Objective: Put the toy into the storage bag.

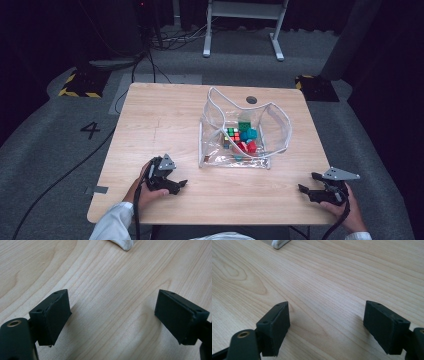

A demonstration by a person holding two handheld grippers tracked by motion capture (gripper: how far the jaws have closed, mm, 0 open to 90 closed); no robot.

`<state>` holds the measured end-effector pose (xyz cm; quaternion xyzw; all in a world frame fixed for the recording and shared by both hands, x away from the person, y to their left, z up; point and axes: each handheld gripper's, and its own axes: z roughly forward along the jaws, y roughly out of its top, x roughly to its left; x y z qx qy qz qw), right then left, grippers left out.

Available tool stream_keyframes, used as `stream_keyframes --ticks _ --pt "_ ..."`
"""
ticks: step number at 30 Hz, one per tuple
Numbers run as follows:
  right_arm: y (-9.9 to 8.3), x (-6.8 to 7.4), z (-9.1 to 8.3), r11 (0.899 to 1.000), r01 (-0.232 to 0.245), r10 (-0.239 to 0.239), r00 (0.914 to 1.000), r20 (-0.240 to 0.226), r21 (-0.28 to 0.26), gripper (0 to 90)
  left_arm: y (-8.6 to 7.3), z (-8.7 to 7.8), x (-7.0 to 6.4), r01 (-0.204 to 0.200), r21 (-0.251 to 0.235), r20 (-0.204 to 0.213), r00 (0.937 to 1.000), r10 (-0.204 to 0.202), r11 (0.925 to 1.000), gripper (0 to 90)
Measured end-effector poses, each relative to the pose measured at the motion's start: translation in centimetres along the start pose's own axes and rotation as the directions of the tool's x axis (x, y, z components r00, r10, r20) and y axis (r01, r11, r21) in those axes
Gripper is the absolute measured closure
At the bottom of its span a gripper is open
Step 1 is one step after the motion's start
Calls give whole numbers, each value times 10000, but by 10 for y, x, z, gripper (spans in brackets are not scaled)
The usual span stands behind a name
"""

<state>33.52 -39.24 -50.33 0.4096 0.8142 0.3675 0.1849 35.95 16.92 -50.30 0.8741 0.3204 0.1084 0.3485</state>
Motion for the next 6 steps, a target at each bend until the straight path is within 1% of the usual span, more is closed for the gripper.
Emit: stream_keyframes --ticks 6 --pt "0 0 0 10000 -2 2 10000 -1 -4 213 0 0 0 -10 29 -43 10000 10 10000 132"
